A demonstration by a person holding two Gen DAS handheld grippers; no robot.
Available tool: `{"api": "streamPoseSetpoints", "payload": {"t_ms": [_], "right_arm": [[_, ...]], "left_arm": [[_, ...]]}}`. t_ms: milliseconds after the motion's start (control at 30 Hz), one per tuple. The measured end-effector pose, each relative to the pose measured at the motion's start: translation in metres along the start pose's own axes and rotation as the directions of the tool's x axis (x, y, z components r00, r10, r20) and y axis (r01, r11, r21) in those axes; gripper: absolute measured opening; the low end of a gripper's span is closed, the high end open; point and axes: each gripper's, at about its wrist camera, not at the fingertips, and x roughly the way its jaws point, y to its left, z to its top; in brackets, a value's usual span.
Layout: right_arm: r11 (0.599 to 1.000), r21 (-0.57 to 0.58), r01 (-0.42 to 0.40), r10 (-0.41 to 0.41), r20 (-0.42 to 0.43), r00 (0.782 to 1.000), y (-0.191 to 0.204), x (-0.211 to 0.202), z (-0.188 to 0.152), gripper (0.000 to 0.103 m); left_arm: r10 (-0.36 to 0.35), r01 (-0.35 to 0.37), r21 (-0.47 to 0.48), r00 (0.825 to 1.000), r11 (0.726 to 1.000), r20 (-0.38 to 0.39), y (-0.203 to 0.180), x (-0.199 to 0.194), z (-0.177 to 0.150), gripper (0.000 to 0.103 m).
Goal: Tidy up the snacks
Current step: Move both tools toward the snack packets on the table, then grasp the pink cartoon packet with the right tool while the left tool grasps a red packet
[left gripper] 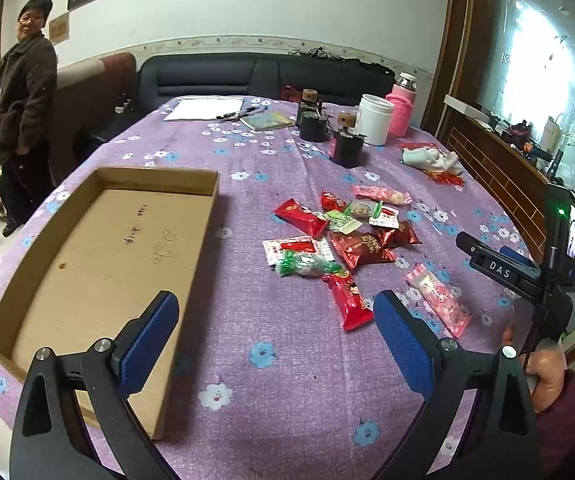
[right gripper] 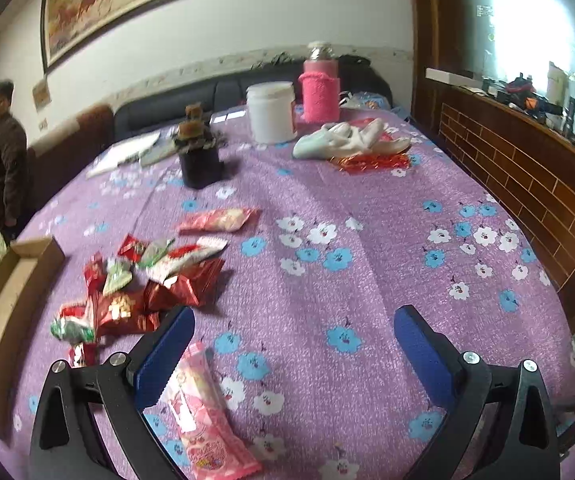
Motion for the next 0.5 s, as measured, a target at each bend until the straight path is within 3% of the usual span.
{"api": "streamPoseSetpoints", "payload": {"t_ms": [200,267,333,400,500], "right_arm": [[0.998,0.02,-0.052,0.052,0.008,0.999,-0.005,-0.003,-0.002,0.095],[0.994,0.021,-0.105,0.106,-0.034,0.994,-0.004,-0.002,-0.003,0.092],[0.985,0.008,-0.173,0.173,-0.077,0.982,0.0,-0.001,-0.005,0.088],[0.979,-0.027,-0.203,0.199,-0.108,0.974,0.008,-0.002,-0.009,0.084],[0.965,-0.079,-0.252,0.239,-0.142,0.961,0.022,-0.006,-0.015,0.08]], "left_arm": [[-0.046,0.047,0.052,0.999,0.998,-0.02,-0.023,0.01,0.004,0.098],[-0.058,0.06,0.079,0.998,0.995,-0.029,-0.031,0.014,0.005,0.081],[-0.071,0.077,0.086,0.995,0.993,-0.069,-0.034,0.022,0.007,0.046],[-0.095,0.103,0.068,0.989,0.992,-0.111,-0.034,0.031,0.008,0.04],[-0.107,0.112,0.031,0.984,0.993,-0.142,-0.031,0.039,0.006,0.04]]}}
